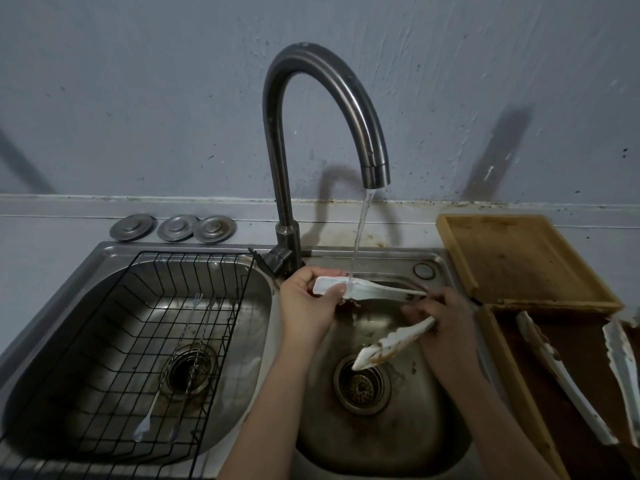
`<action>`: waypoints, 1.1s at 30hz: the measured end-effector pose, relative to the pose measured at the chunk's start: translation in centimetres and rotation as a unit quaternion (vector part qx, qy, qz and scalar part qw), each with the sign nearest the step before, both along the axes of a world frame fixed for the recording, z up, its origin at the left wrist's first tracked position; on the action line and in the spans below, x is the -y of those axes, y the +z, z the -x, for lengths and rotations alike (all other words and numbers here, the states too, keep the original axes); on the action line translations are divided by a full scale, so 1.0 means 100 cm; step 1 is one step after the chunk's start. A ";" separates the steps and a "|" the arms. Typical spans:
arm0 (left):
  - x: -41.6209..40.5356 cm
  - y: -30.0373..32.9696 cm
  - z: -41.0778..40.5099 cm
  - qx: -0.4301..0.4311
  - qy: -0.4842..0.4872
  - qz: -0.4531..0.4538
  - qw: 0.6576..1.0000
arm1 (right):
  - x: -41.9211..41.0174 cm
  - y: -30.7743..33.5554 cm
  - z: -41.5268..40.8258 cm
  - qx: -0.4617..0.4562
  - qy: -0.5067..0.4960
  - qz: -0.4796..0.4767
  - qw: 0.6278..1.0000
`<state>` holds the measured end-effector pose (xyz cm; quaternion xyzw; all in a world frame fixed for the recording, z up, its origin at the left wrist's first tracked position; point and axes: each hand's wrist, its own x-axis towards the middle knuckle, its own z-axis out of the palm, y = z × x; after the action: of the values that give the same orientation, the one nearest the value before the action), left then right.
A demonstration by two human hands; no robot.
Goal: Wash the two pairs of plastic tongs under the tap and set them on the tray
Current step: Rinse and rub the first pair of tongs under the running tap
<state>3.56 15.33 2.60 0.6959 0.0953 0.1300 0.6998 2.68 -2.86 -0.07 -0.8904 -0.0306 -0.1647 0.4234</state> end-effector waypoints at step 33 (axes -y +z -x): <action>0.019 -0.020 0.001 -0.019 -0.053 -0.015 0.998 | -0.023 0.034 -0.018 -0.190 0.001 0.016 0.982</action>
<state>3.48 13.44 0.58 0.7124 0.0693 0.0808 0.6937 4.50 -0.60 3.32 -0.9121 0.0468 0.0090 0.4072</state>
